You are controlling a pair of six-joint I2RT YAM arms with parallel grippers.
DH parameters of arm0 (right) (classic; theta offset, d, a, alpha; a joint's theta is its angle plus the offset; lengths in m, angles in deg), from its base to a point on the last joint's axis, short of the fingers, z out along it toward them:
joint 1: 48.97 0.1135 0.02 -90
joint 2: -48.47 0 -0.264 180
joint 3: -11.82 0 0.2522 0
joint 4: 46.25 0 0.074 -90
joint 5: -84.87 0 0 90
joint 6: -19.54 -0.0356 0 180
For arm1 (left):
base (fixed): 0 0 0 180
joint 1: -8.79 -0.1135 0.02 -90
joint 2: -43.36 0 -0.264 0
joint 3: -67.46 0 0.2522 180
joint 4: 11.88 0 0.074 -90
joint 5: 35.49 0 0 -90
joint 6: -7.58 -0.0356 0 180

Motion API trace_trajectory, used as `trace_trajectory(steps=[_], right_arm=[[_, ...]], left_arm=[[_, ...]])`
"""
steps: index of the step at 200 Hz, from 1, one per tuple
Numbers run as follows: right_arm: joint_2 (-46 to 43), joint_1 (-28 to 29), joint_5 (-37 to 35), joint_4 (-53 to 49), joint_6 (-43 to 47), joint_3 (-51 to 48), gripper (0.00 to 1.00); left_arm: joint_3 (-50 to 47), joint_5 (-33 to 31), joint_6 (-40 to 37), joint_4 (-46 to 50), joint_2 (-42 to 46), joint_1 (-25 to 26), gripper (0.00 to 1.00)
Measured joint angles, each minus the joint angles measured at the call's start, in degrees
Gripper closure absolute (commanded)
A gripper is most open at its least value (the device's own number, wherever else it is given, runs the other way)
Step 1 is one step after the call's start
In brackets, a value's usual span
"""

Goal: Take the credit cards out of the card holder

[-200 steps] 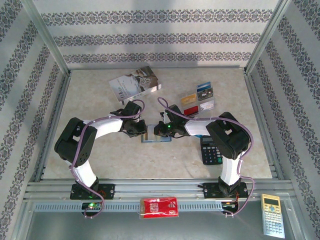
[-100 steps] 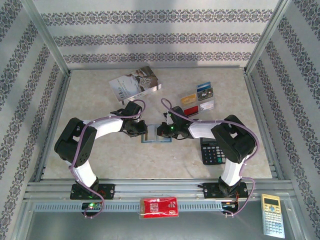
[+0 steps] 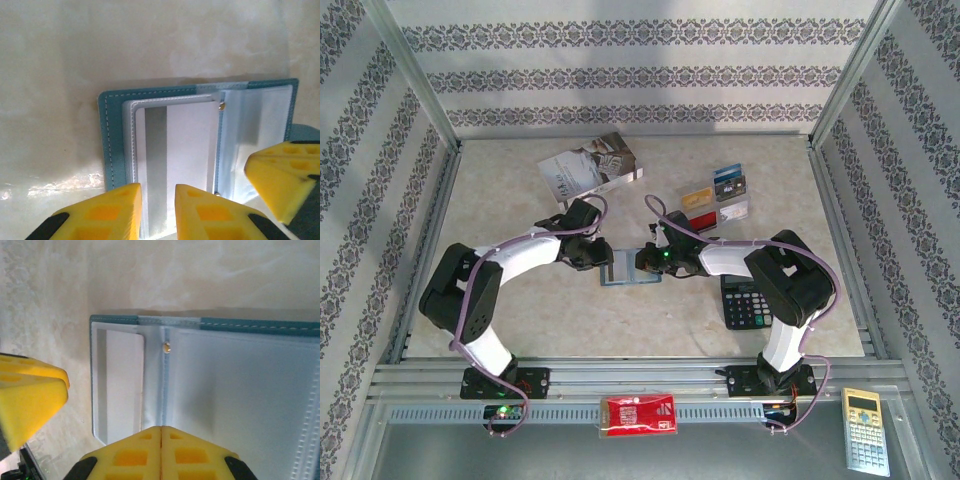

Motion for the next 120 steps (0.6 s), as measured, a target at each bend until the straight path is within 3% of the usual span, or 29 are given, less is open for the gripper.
trace_trajectory(steps=[41,120], right_arm=[[1.27,0.57,1.01,0.83,-0.57,1.27,0.83],[3.89,0.55,2.84,1.75,-1.07,1.79,0.83]], left_arm=[[-0.33,0.48,0.09,-0.09,-1.07,0.00,0.78],[-0.11,2.10,1.01,-0.57,-4.55,-0.04,0.87]])
